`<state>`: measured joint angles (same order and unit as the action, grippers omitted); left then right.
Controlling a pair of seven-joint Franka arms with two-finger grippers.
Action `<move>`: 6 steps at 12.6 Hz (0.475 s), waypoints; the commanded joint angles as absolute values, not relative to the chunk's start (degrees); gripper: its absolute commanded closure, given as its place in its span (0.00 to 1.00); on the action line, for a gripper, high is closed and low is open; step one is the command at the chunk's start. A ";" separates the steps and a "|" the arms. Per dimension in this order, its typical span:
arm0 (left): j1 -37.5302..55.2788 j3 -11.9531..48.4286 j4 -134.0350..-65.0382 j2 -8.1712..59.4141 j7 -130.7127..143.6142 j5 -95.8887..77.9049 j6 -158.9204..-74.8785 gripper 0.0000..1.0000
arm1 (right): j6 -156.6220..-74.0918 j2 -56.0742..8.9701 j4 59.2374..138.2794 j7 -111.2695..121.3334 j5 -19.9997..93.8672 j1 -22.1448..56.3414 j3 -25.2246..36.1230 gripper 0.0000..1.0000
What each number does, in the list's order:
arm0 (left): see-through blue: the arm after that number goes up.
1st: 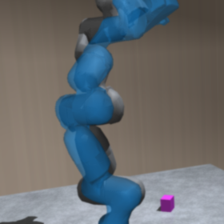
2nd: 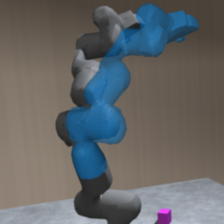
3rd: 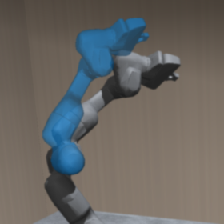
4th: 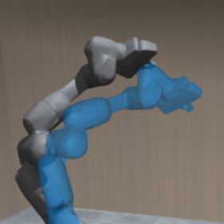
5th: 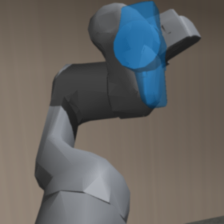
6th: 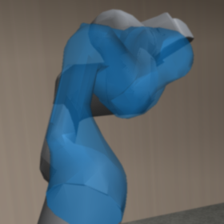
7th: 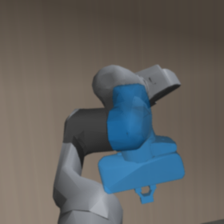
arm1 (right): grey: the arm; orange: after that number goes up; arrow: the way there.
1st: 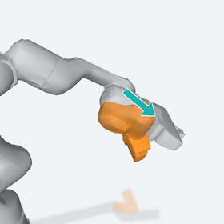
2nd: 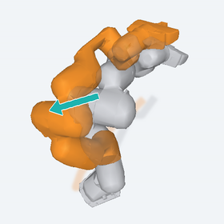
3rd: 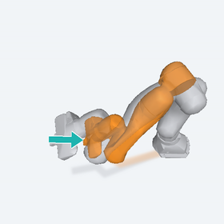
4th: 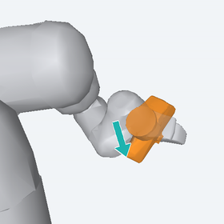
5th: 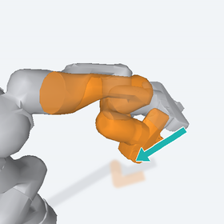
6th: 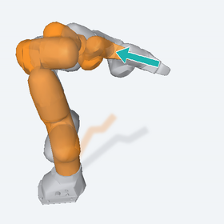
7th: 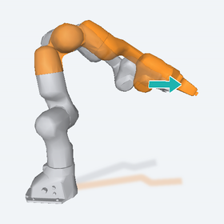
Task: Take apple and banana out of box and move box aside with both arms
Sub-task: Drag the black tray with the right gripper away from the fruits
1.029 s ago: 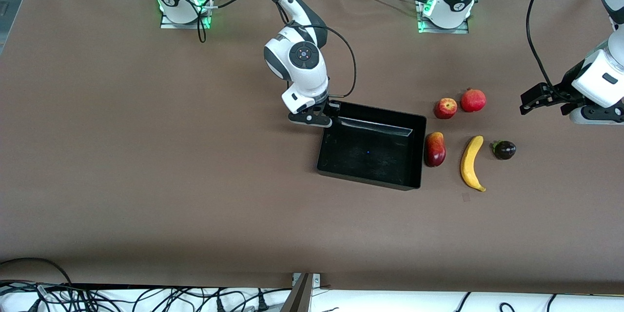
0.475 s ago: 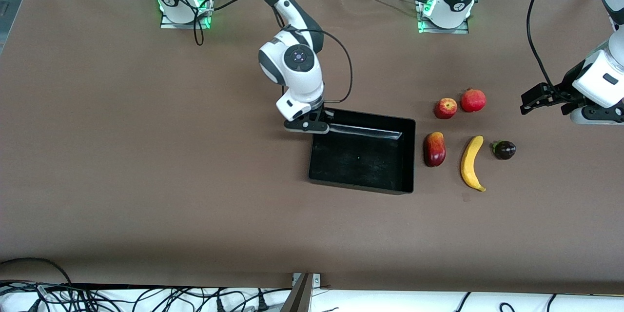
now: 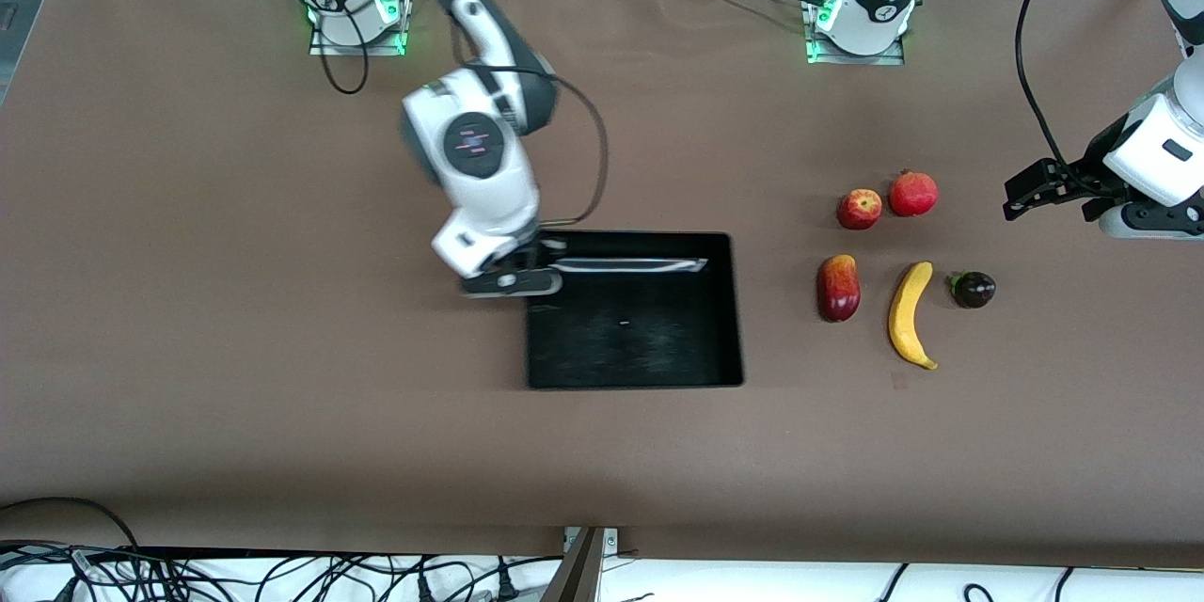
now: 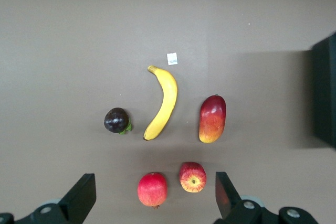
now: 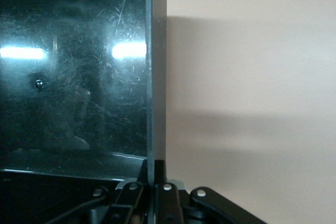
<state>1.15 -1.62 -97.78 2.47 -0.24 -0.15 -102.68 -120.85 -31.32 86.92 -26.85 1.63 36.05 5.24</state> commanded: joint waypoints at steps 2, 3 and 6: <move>1.76 -1.76 -97.47 1.58 0.35 0.53 -102.30 0.00 | -121.46 -20.59 100.60 -9.98 3.77 25.78 6.15 1.00; 1.67 -1.76 -97.47 1.58 0.26 0.53 -102.30 0.00 | -122.25 -18.74 103.59 -5.41 4.04 22.79 6.85 1.00; 1.76 -1.76 -97.47 1.58 -0.09 0.61 -102.30 0.00 | -127.85 -14.78 113.25 6.39 4.57 17.76 11.41 1.00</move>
<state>1.17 -1.52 -97.57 2.42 -0.24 -0.15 -102.68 -123.34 -20.17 104.74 0.76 2.65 19.45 9.87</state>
